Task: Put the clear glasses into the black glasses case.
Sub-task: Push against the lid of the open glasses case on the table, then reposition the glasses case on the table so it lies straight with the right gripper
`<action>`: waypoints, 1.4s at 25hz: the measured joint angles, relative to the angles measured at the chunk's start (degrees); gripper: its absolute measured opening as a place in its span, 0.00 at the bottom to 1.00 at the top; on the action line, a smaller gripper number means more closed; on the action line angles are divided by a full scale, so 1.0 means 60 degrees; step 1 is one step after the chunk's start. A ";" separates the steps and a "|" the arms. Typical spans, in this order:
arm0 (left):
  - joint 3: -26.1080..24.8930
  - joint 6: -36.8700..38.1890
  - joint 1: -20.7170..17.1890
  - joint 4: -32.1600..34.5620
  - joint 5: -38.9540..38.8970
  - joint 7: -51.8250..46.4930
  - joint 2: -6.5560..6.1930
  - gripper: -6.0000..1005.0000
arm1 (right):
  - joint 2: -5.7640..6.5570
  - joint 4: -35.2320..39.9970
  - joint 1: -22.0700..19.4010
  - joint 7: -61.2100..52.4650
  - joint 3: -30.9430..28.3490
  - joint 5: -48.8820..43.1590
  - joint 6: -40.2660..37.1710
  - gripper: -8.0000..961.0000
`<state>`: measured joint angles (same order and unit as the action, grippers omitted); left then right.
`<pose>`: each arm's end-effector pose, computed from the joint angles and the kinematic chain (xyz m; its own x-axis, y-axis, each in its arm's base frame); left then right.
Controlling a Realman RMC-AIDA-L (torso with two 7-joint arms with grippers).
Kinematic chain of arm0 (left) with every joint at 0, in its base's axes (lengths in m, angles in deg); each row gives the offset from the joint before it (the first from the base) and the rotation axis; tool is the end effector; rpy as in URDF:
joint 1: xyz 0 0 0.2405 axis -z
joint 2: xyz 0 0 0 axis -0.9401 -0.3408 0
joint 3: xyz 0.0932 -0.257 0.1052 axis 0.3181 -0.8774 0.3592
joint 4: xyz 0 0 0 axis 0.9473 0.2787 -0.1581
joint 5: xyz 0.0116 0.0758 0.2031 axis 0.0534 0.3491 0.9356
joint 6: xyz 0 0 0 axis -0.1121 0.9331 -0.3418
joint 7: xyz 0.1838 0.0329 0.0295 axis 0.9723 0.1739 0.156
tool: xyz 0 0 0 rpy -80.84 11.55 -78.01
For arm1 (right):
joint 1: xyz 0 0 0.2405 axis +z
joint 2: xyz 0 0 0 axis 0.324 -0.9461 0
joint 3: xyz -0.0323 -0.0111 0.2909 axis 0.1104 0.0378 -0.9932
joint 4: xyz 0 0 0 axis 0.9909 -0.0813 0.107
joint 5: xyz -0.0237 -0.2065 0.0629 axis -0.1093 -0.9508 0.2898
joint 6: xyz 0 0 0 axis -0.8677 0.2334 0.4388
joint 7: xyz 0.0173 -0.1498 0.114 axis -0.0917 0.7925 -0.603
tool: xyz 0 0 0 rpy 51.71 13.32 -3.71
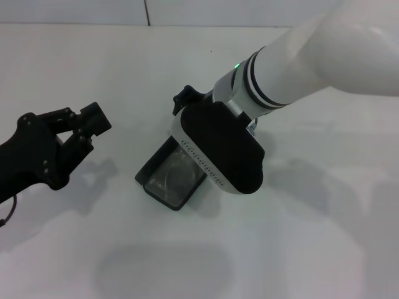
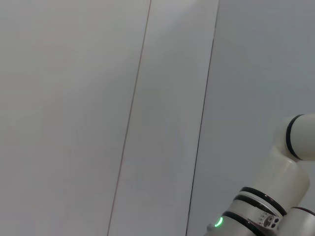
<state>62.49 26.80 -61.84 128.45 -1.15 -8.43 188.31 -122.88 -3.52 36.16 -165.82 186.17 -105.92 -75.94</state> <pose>-0.2863 0.2716 -0.0018 0.5412 0.0685 0.8381 0.4596 -0.8587 -0.2266 0.0717 0.4138 -0.1840 0.4151 0.7929 0.4461 0.8787 -0.4764 0.0292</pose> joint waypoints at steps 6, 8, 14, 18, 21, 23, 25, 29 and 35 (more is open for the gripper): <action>0.0000 0.0007 -0.0011 0.0000 0.0001 0.0017 0.0000 0.14 | -0.0002 -0.0007 -0.0009 0.0002 0.0000 -0.0005 0.0032 0.22; 0.0000 0.0009 -0.0013 0.0000 0.0001 0.0018 -0.0001 0.14 | -0.0003 -0.0008 -0.0010 0.0004 0.0000 -0.0006 0.0038 0.20; 0.0000 0.0009 -0.0071 0.0001 -0.0060 0.0023 0.0000 0.14 | -0.0002 0.0120 -0.0051 -0.0161 -0.0087 -0.0030 0.0008 0.21; 0.0000 0.0009 -0.0084 0.0015 -0.0088 0.0024 -0.0007 0.14 | -0.0002 0.0223 -0.0070 -0.0711 -0.0102 -0.0348 -0.0072 0.21; 0.0000 0.0009 -0.0049 0.0015 -0.0092 0.0024 -0.0015 0.14 | -0.0001 0.0430 -0.0169 -0.1166 -0.0264 -0.0522 -0.0207 0.21; 0.0000 0.0009 -0.0022 0.0015 -0.0093 0.0024 -0.0022 0.14 | -0.0001 0.0621 -0.0258 -0.1385 -0.0492 -0.0535 -0.0459 0.21; 0.0000 0.0009 0.0000 0.0023 -0.0095 0.0024 -0.0025 0.14 | -0.0002 0.0778 -0.0298 -0.1684 -0.0733 -0.0539 -0.0799 0.21; 0.0000 0.0009 0.0014 0.0031 -0.0095 0.0024 -0.0028 0.14 | -0.0002 0.0917 -0.0324 -0.2546 -0.0977 -0.0889 -0.1180 0.21; 0.0000 0.0009 0.0004 0.0031 -0.0093 0.0023 -0.0024 0.14 | -0.0002 0.1219 -0.0527 -0.3538 -0.1203 -0.1502 -0.1554 0.21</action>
<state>62.48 26.85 -61.81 128.64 -1.71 -8.29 188.16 -122.89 3.79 33.00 -187.05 178.95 -114.93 -85.27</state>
